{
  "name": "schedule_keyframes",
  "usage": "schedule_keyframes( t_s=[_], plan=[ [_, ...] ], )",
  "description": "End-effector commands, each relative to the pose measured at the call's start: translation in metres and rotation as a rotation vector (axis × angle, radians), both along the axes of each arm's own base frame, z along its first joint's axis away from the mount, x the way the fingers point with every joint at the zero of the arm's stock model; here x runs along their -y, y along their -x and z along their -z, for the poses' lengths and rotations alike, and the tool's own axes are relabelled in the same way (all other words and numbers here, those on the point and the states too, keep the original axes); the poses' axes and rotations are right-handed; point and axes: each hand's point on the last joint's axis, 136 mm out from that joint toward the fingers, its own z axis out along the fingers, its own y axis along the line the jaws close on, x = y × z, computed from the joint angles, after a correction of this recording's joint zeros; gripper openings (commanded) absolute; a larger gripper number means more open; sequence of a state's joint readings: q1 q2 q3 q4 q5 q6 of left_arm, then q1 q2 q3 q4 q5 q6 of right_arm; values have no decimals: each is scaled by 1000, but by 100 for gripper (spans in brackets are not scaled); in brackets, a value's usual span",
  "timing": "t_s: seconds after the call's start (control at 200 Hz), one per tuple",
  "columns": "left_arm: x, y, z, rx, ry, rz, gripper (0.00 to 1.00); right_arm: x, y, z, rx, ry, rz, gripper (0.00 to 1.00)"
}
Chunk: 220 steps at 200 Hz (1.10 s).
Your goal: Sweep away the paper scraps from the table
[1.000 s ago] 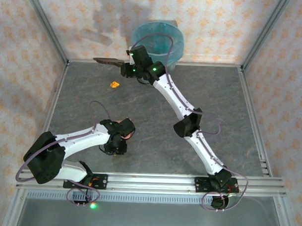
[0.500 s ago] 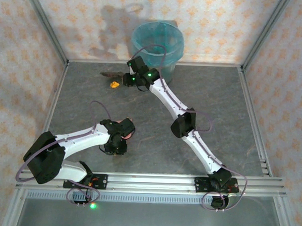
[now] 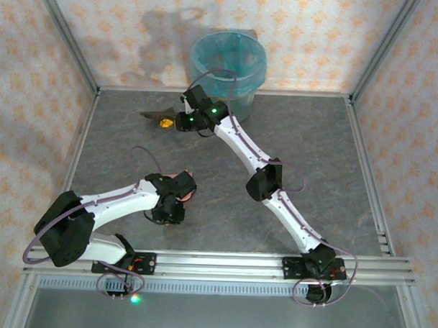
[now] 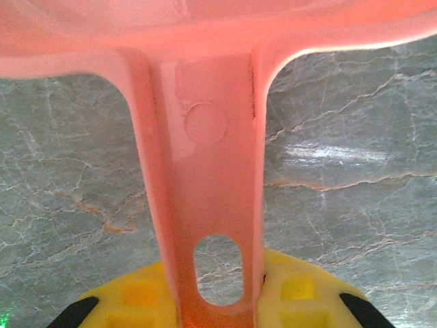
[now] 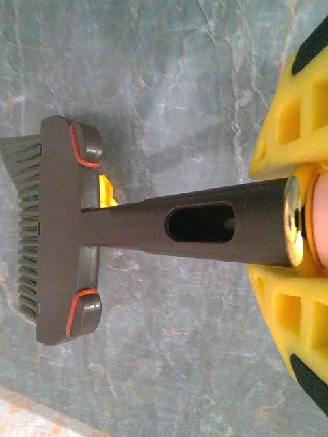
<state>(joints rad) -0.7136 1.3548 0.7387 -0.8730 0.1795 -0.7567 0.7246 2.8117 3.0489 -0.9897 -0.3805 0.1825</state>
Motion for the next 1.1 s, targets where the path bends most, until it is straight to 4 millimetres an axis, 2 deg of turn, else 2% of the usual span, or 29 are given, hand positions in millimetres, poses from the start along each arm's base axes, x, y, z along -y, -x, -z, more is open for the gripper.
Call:
schedule_keyframes(
  t_s=[0.0, 0.31, 0.54, 0.811, 1.096],
  plan=[
    [-3, -2, 0, 3, -15, 17, 0, 4, 41, -36, -29, 30, -95, 0],
    [-6, -2, 0, 7, -16, 8, 0, 37, 88, -36, -112, 205, -212, 0],
    [-6, -4, -3, 16, -19, -1, 0, 57, 118, -62, -174, 236, -216, 0],
    [-7, -3, -5, 24, -11, -6, 0, 96, 152, -96, -226, 290, -170, 0],
    [-7, -3, -9, 36, -1, -11, 0, 120, 171, -129, -161, 270, -113, 0]
  ],
)
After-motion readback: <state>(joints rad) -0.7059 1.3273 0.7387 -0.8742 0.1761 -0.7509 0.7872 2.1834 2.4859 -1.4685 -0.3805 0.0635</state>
